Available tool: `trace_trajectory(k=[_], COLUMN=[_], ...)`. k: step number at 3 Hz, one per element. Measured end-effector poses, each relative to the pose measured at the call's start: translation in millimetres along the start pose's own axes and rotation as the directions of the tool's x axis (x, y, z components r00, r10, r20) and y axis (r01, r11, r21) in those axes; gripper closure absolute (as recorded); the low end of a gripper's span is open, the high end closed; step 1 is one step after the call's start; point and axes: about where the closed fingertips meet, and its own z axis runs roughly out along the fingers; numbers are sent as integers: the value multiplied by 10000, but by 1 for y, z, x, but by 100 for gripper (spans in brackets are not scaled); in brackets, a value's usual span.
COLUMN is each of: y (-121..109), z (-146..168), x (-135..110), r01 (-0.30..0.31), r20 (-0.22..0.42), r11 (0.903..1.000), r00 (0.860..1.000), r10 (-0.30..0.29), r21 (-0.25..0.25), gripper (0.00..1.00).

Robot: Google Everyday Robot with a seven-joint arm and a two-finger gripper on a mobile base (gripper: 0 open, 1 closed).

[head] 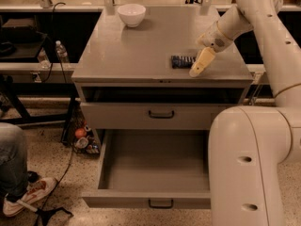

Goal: Place rxbar blueberry into middle drawer

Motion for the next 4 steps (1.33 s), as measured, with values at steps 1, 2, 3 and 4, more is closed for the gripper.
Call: trace_trajectory(k=[1,2,3,4], y=[-1,-2,-2,-1], z=[6,8,3,-4], x=[0,1,-3,-7], r01=[-23,-88,-88,-83], r20=[-95,-126,-126,-125], r11=[10000,9999,9999,9999], r00=[10000,9999,9999,9999], r10=[22,87,87,82], r21=[-65,-79,-79,-76], gripper=[18,43,65,89])
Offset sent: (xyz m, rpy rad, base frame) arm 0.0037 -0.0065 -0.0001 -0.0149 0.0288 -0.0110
